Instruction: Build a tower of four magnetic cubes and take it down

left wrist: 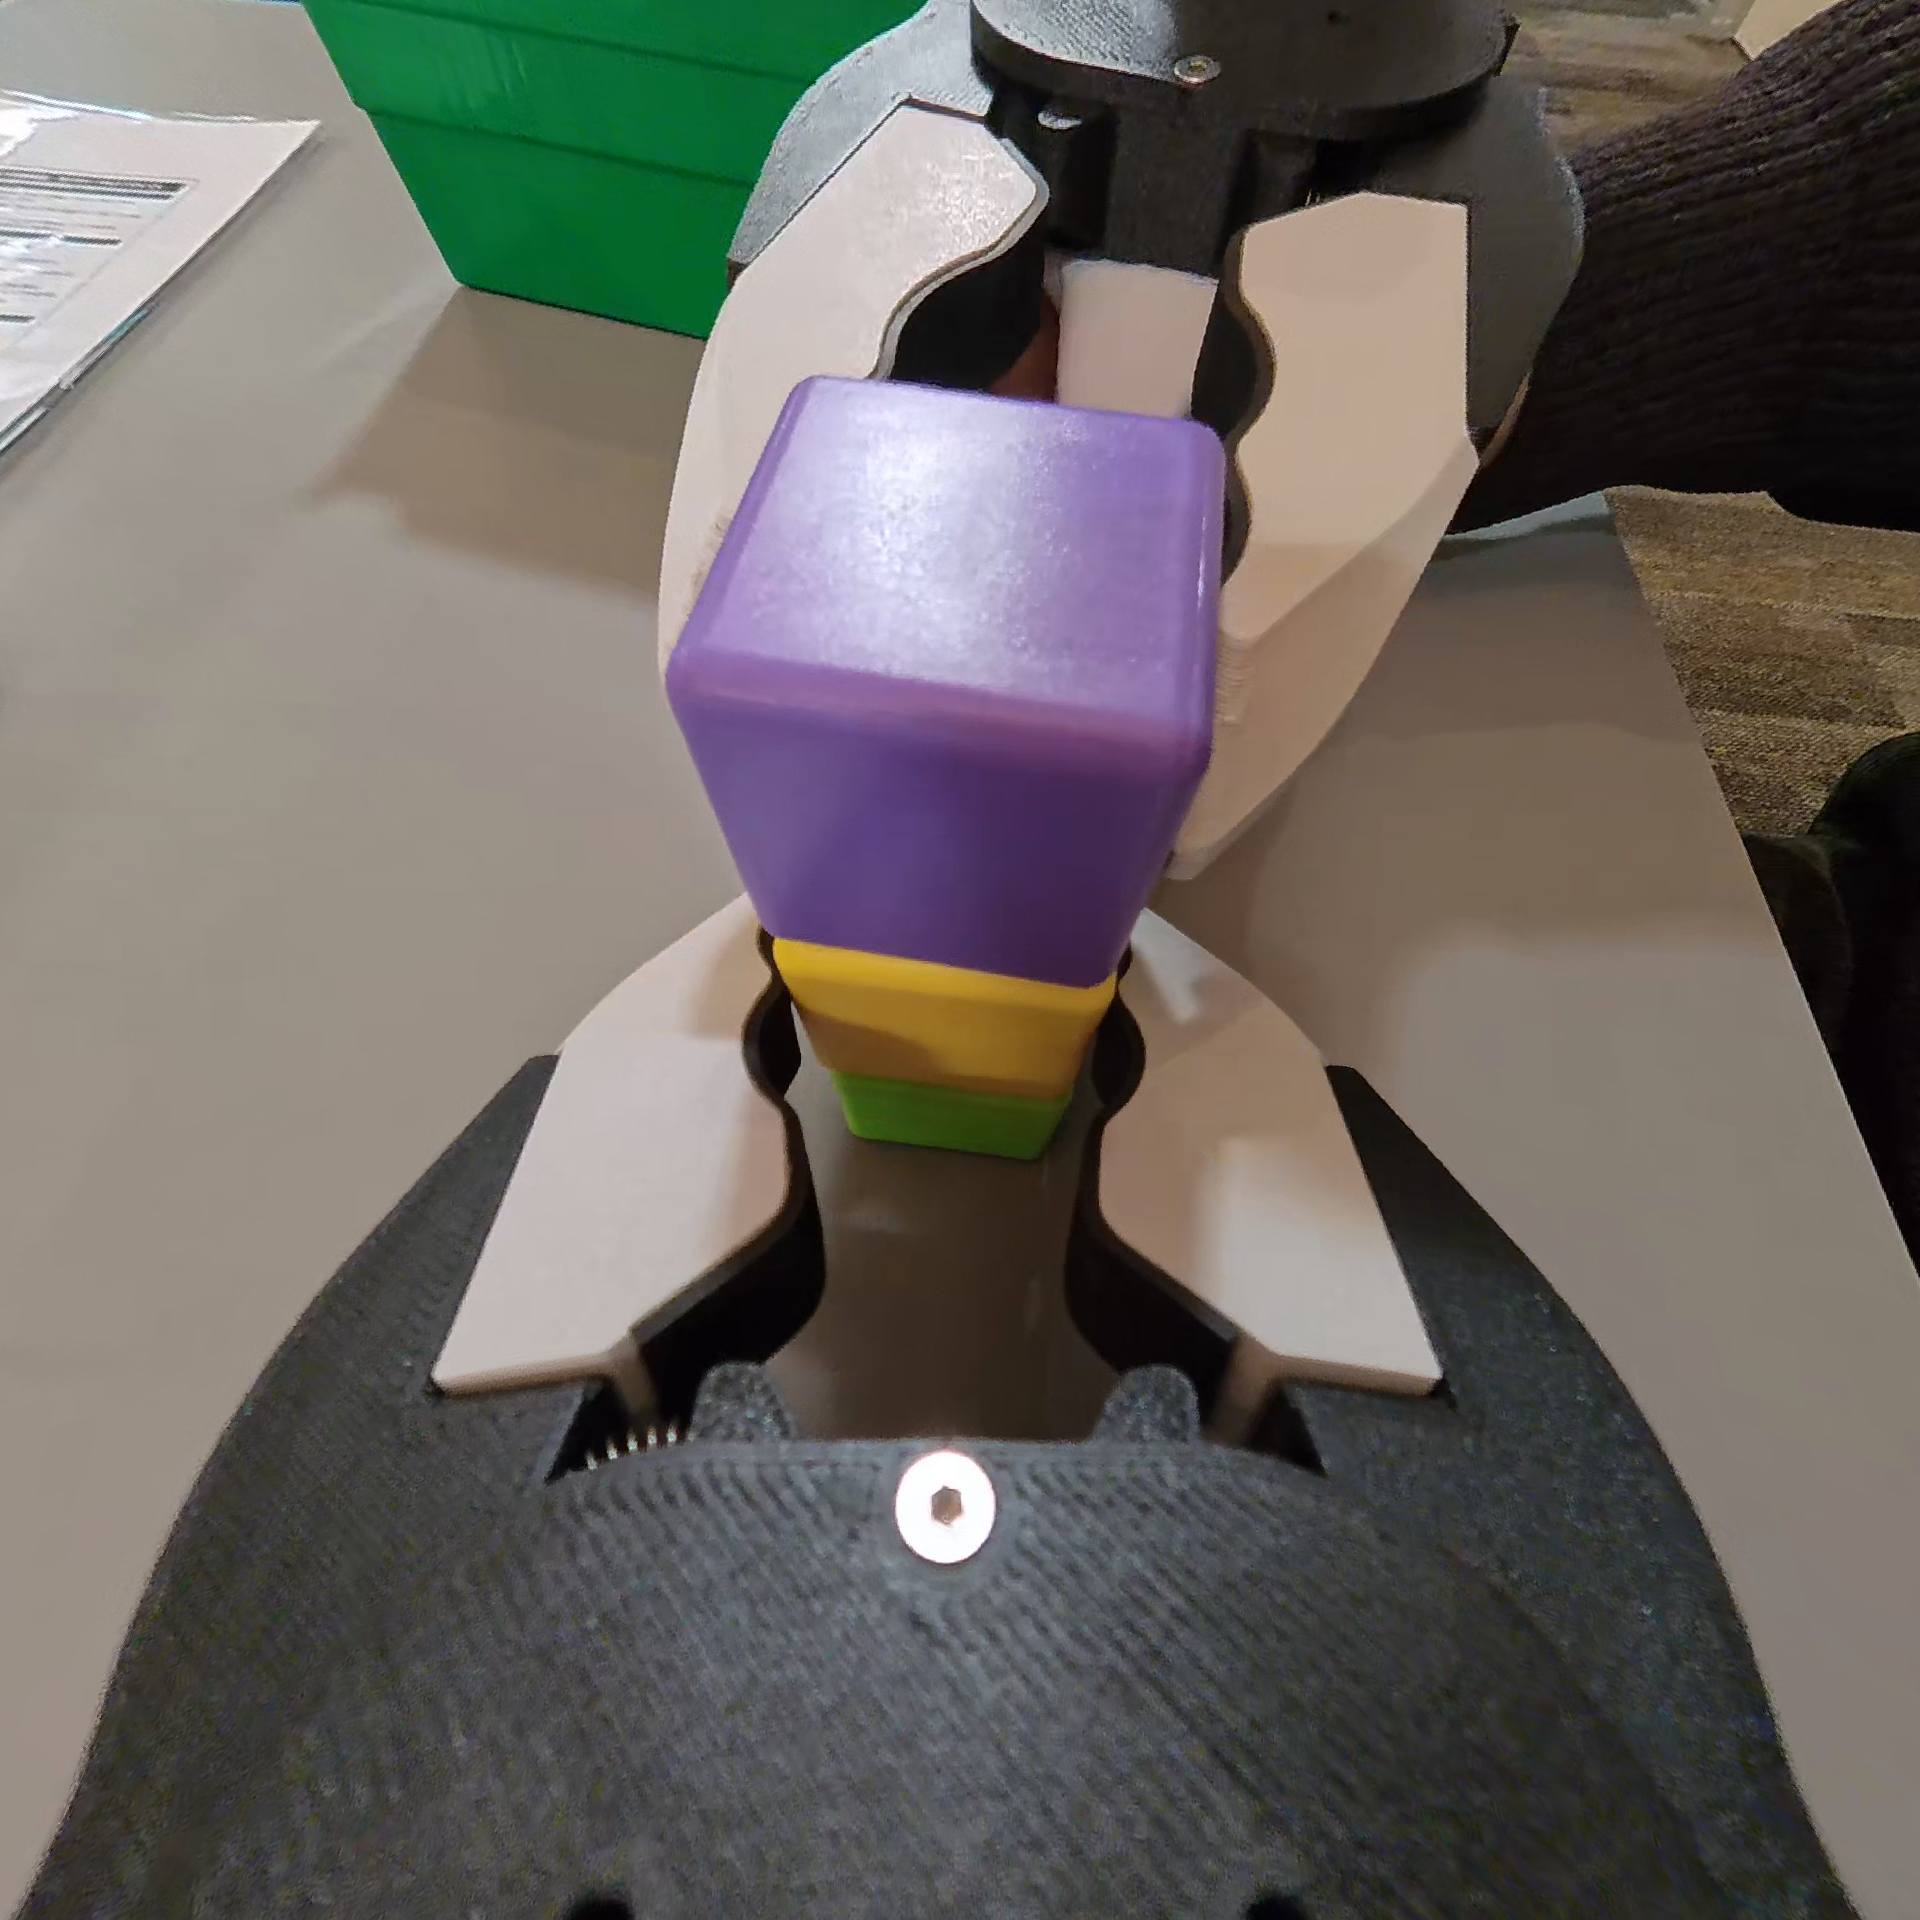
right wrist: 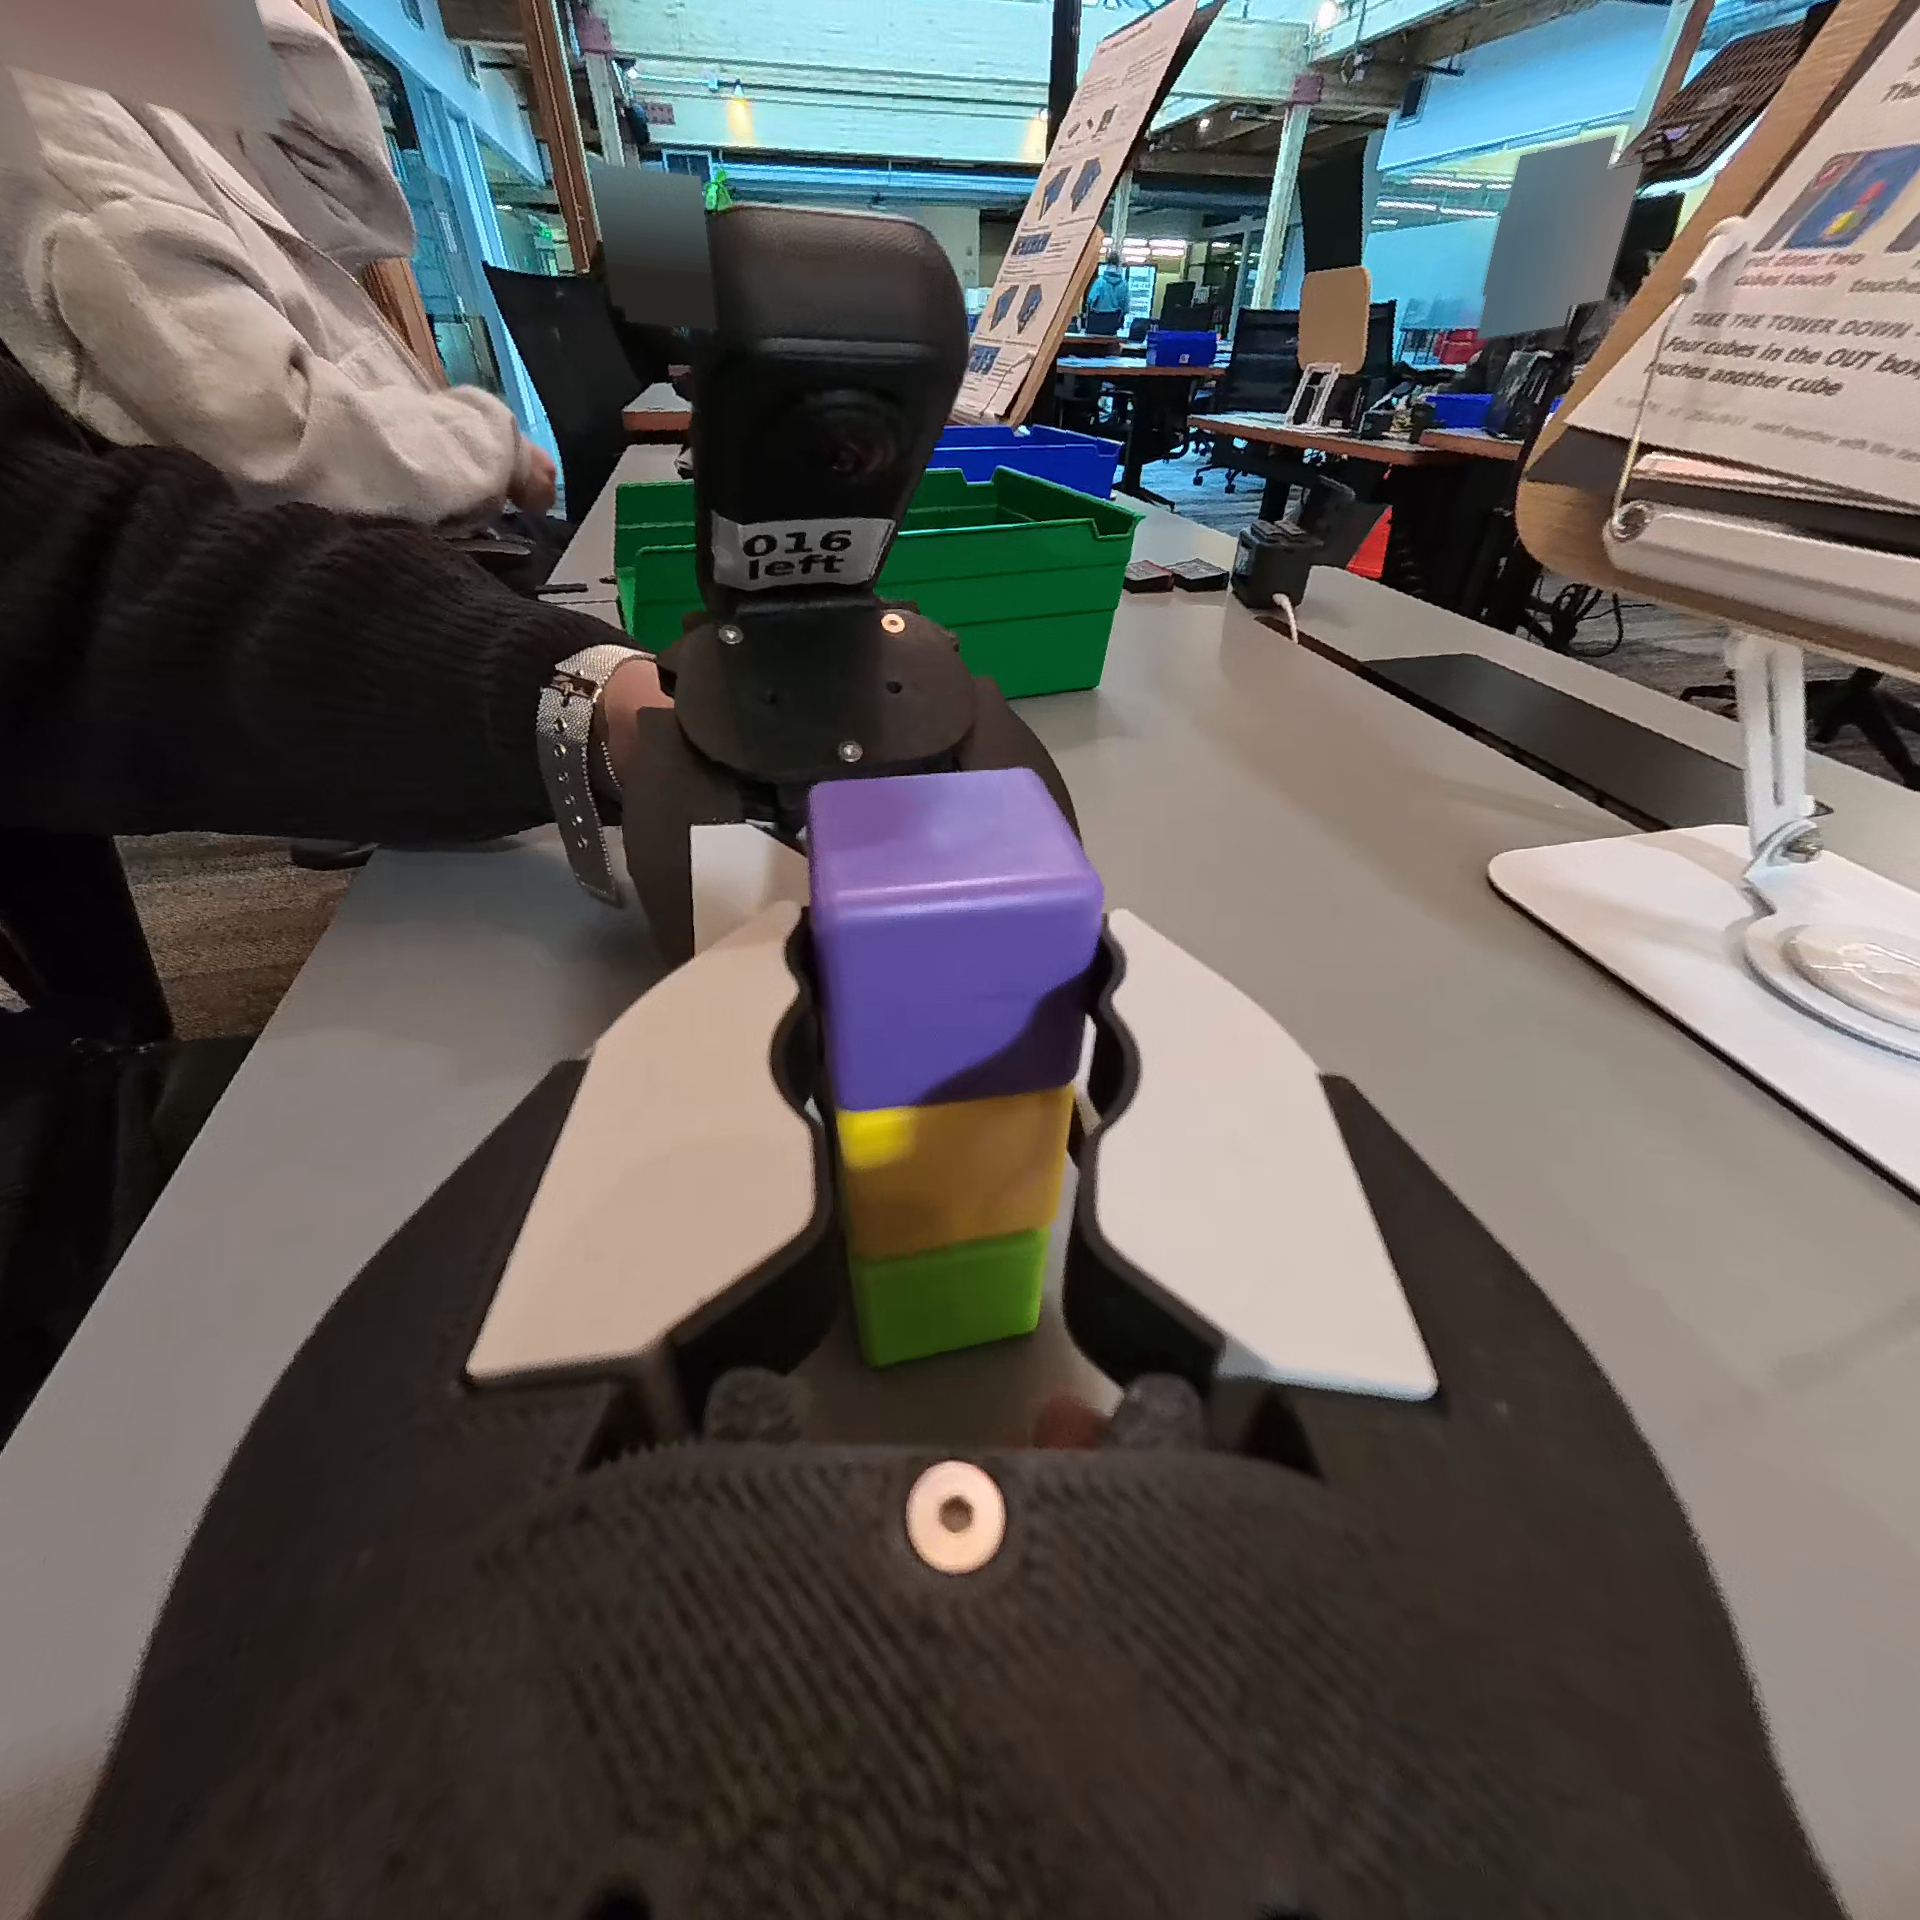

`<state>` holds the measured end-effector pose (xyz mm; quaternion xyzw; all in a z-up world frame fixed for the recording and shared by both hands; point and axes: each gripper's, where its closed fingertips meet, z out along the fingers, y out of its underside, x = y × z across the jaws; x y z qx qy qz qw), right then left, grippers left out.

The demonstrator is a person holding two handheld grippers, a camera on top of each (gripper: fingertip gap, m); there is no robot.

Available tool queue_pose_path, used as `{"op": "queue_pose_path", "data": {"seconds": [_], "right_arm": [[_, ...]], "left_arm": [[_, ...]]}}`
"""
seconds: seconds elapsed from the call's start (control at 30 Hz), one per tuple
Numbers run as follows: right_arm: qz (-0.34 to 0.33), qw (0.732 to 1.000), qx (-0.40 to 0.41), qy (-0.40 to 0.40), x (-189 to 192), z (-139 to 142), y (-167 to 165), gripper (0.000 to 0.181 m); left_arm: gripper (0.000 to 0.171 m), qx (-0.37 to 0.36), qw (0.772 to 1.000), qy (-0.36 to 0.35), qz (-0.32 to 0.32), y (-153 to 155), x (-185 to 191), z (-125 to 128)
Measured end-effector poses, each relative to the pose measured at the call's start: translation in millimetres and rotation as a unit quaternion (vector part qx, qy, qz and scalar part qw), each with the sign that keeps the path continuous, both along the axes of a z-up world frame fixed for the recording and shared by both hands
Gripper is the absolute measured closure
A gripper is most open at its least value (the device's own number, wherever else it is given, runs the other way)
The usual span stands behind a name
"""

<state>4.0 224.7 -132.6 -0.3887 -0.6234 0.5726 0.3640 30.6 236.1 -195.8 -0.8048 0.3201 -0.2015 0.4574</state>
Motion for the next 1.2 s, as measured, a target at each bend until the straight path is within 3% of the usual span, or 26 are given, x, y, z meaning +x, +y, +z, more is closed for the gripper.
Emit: {"op": "queue_pose_path", "data": {"seconds": [0.17, 0.43, 0.6, 0.73, 0.8, 0.97, 1.07, 1.2], "right_arm": [[-0.049, 0.997, 0.055, 0.019, -4.4, 4.4, 9.1, 0.131], [-0.101, 0.990, 0.042, 0.087, 12.7, 66.5, 25.1, 0.131], [-0.124, 0.980, 0.140, 0.067, 40.9, 93.9, 36.9, 0.131], [-0.123, 0.970, 0.208, 0.006, 84.3, 103.3, 60.4, 0.131], [-0.151, 0.958, 0.241, -0.043, 111.5, 99.8, 83.3, 0.131], [-0.301, 0.901, 0.268, -0.157, 186.9, 82.6, 165.8, 0.131], [-0.404, 0.852, 0.234, -0.238, 223.2, 57.1, 218.0, 0.131], [-0.465, 0.799, 0.106, -0.366, 244.2, 6.7, 254.3, 0.130]], "left_arm": [[0.118, -0.004, 1.000, -0.005, 0.007, 1.7, -1.9, 0.0], [0.118, -0.004, 1.000, -0.003, 0.006, 1.7, -1.5, -0.2], [0.117, -0.003, 1.000, -0.002, 0.007, 1.8, -1.6, -0.3], [0.117, -0.006, 1.000, -0.003, 0.004, 1.7, -1.1, -0.9], [0.117, -0.009, 1.000, -0.002, 0.002, 1.5, -0.7, -1.6], [0.118, -0.011, 1.000, 0.003, 0.003, 1.7, -0.5, -2.9], [0.118, -0.011, 1.000, 0.003, 0.003, 1.8, -0.5, -3.0], [0.118, -0.008, 1.000, 0.009, 0.006, 2.2, -0.8, -3.6]]}}
